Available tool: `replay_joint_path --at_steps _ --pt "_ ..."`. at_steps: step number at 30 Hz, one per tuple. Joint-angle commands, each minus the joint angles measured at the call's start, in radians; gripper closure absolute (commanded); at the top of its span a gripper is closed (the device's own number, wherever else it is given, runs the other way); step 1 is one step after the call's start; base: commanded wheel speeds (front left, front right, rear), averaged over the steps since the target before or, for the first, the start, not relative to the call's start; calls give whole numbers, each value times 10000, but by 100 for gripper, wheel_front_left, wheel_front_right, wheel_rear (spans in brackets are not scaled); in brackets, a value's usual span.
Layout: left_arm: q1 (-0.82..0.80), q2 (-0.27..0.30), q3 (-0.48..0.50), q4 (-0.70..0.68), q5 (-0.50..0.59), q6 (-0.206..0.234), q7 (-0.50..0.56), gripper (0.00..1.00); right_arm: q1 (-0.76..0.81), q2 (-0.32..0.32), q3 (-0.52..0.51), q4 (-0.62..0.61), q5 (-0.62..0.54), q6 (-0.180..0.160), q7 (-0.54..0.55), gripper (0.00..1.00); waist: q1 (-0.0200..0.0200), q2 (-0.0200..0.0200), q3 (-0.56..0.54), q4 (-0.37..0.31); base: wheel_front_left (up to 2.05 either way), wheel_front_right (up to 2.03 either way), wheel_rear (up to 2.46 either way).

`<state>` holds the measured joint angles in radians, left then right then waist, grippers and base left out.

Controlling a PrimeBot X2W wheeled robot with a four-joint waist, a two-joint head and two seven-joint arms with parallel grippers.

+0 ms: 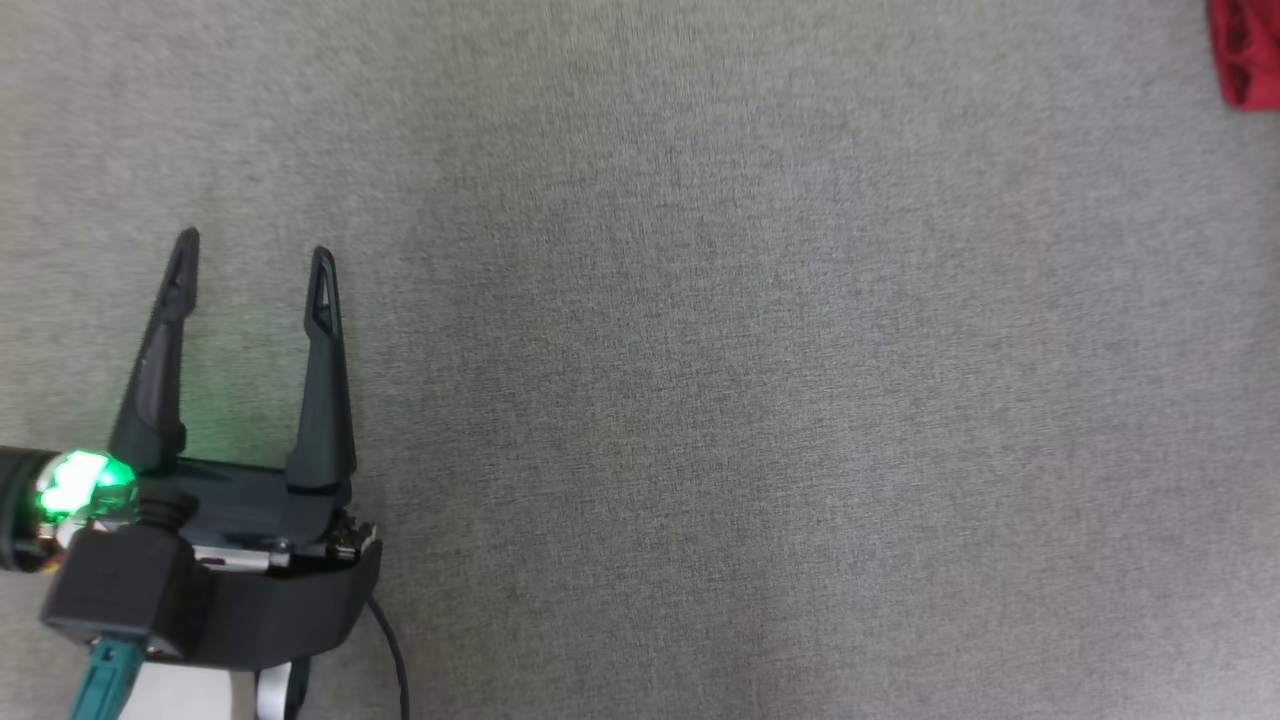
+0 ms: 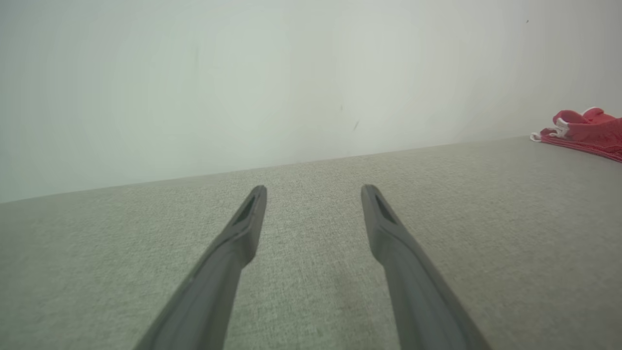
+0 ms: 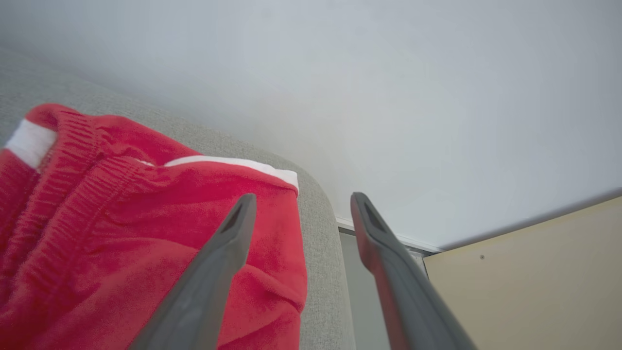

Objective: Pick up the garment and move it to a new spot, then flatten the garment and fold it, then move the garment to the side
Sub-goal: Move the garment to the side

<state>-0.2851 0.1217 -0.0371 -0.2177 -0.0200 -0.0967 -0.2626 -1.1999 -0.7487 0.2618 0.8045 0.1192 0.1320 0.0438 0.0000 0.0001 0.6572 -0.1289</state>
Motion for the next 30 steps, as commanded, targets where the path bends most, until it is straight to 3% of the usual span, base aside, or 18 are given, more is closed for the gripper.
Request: replay_joint_path --at_steps 1,8,21,30 --pt "257 -56 7 132 -50 20 -27 0 278 188 37 -130 -148 -28 -154 0 0 -1 -473 119 0 0 0" --pt "702 -224 122 641 -162 138 -27 0 811 663 -7 -745 -342 -29 -887 0 0 -1 -1519 306 0 0 0" --pt "1895 -550 544 1674 -560 221 -27 0 3253 3312 -1417 -1428 -154 -28 -2533 0 0 -1 -3597 628 0 0 0" --pt "2370 -672 694 2194 -673 200 -27 0 5191 4636 -2196 -1519 -482 -28 -3059 0 0 -1 -4405 861 0 0 0"
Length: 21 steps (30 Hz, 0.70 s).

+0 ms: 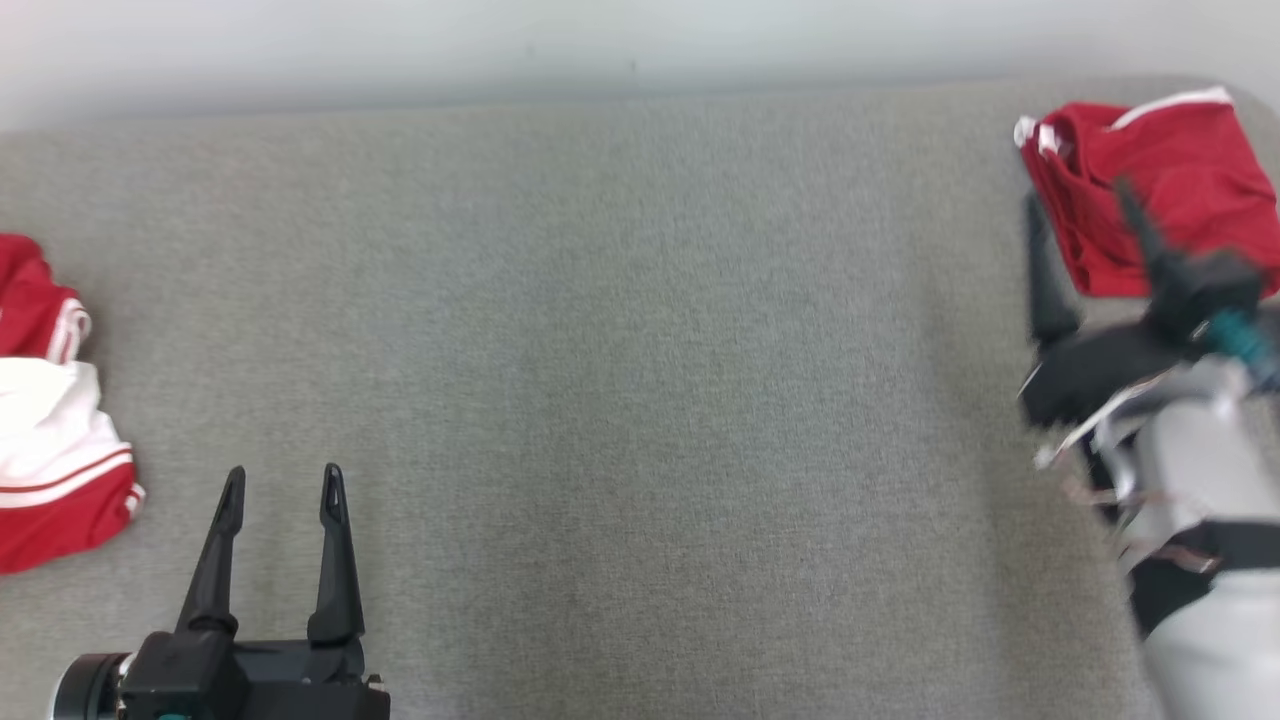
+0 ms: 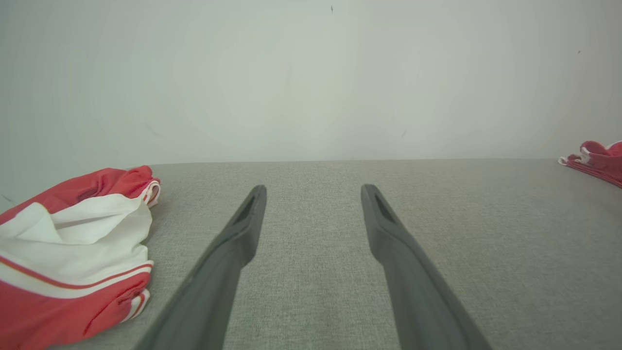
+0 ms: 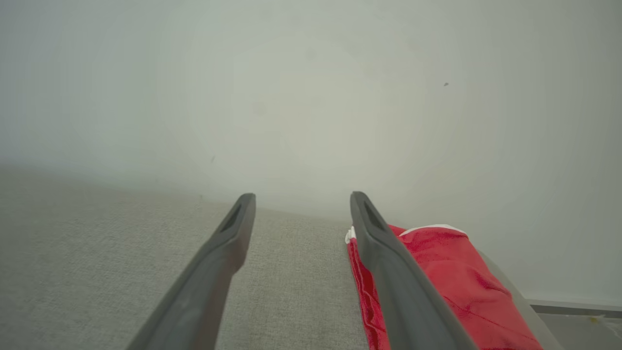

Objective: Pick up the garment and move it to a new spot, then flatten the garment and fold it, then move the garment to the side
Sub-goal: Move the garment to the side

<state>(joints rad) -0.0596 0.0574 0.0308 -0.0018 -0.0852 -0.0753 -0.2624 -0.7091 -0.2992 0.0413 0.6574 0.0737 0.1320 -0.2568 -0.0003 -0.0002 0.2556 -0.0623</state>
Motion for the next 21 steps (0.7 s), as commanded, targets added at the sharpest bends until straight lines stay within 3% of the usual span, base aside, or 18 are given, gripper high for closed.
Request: replay_joint_path --at_steps 1,10,21 --pt "179 -37 35 102 -26 0 -30 0 496 260 13 -115 -21 -28 -77 0 3 2 -458 218 0 0 0" --pt "544 -71 94 520 -115 27 -29 0 2672 1151 111 -1859 151 -28 -91 0 3 2 -1138 297 0 0 0" --pt "780 -76 -82 726 -257 169 -29 0 4922 2206 -553 -3480 -88 -28 -93 0 3 2 -1470 265 0 0 0"
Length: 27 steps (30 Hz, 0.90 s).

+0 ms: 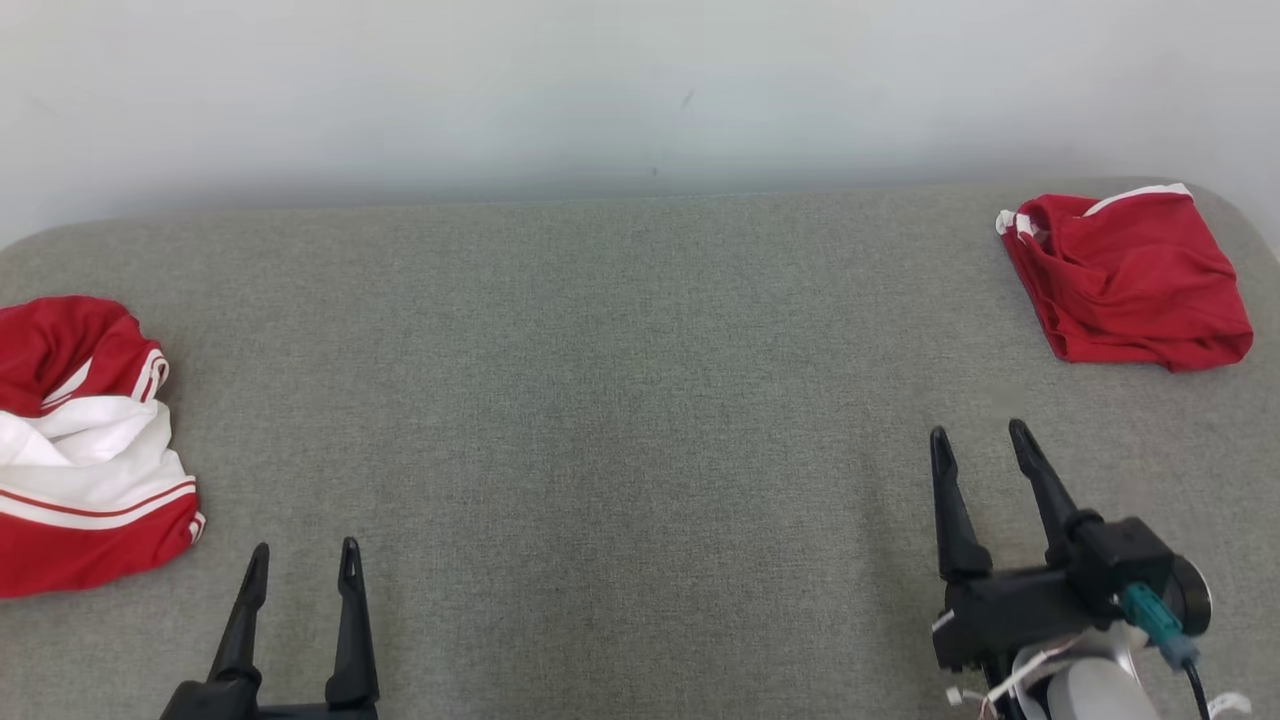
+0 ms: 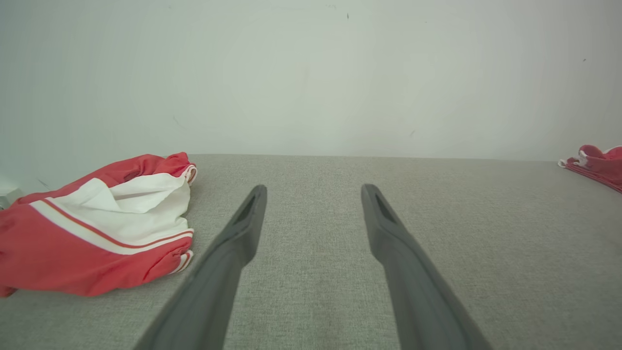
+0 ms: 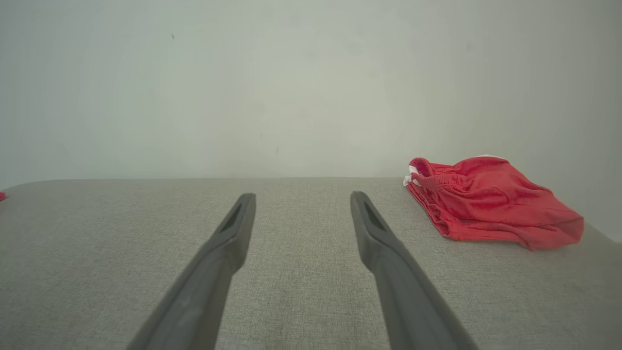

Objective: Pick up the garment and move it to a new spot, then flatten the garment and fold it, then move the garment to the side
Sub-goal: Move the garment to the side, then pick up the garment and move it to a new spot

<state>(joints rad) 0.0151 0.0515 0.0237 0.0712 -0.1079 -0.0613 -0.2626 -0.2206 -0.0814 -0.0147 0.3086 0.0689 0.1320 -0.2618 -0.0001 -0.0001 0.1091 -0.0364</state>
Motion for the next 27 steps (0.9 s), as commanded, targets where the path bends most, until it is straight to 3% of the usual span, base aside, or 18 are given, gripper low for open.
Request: replay_joint_path --at_steps 1,9,15,27 --pt "33 -17 -32 31 -42 45 -27 0 241 103 -64 -132 -63 -28 -43 0 1 1 -24 13 0 0 0" --pt "106 -17 -200 364 -130 147 -27 0 1454 314 -46 -906 -38 -28 -25 0 1 1 -246 69 0 0 0" --pt "307 -14 -260 457 -225 298 -27 0 2090 322 115 -949 627 -28 -26 0 1 1 -446 52 0 0 0" --pt "441 -15 -208 693 -160 344 -27 0 2368 324 134 -908 707 -28 -26 0 1 1 -576 9 0 0 0"
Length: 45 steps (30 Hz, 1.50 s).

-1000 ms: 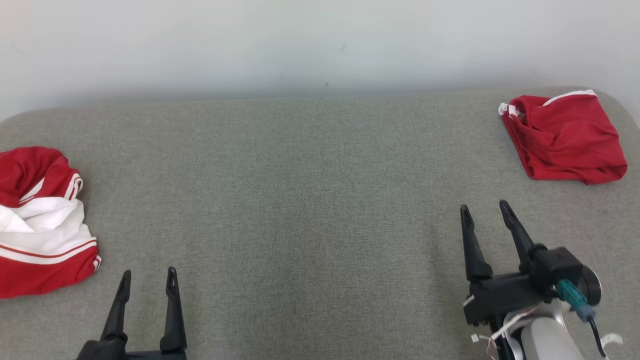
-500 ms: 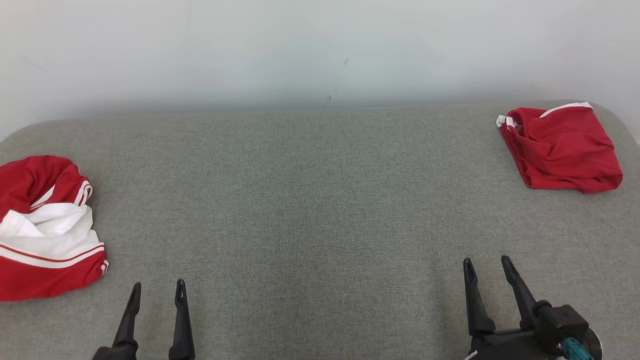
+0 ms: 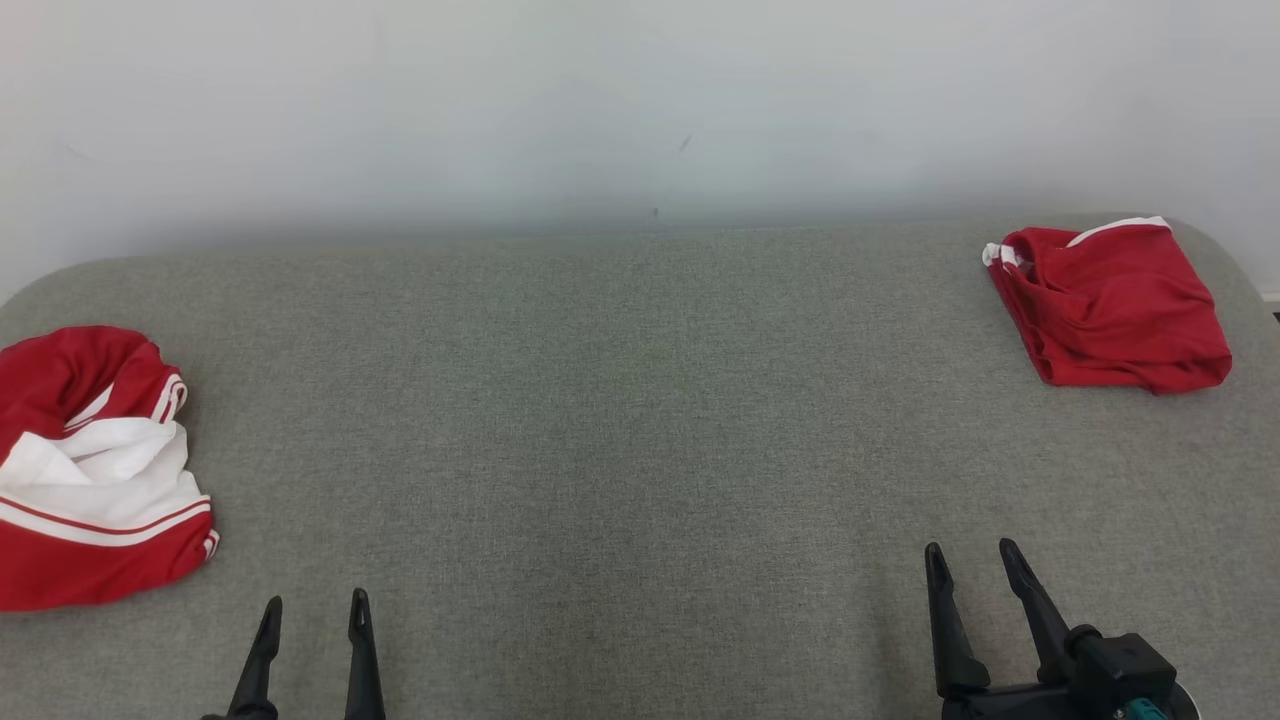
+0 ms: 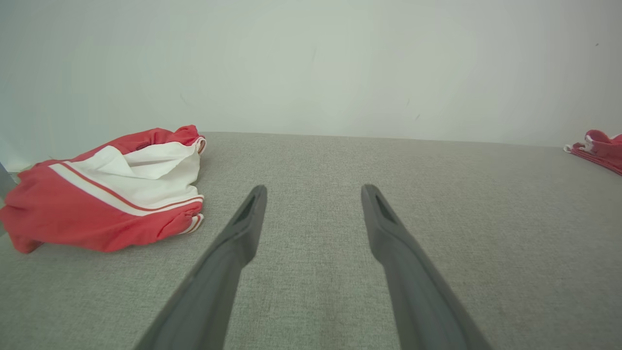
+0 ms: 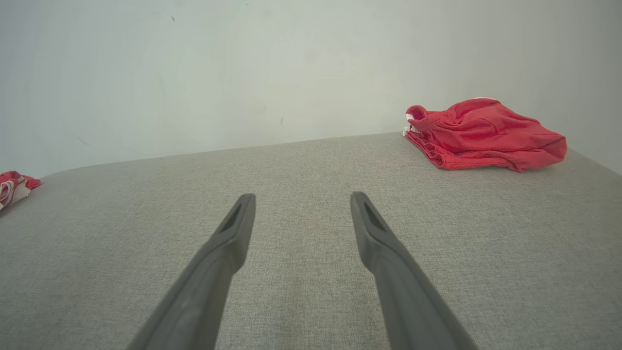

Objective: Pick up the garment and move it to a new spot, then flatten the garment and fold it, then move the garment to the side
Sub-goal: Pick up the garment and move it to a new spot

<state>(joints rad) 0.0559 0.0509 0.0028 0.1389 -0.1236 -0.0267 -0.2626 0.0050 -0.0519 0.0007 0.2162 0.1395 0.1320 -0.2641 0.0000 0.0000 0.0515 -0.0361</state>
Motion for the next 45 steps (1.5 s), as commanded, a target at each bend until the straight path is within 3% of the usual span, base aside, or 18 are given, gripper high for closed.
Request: replay_joint_path --at_steps 1,21,45 --pt "23 -9 -5 34 -5 -1 -27 0 113 29 -31 22 -2 -28 -3 0 0 0 -2 14 0 0 0" --pt "86 -10 100 171 7 43 -27 0 184 29 -44 141 89 -28 -3 0 0 0 -83 303 0 0 0" --pt "203 -8 635 248 -276 337 -27 0 28 26 82 225 -176 -28 -3 0 0 0 147 3983 0 0 0"
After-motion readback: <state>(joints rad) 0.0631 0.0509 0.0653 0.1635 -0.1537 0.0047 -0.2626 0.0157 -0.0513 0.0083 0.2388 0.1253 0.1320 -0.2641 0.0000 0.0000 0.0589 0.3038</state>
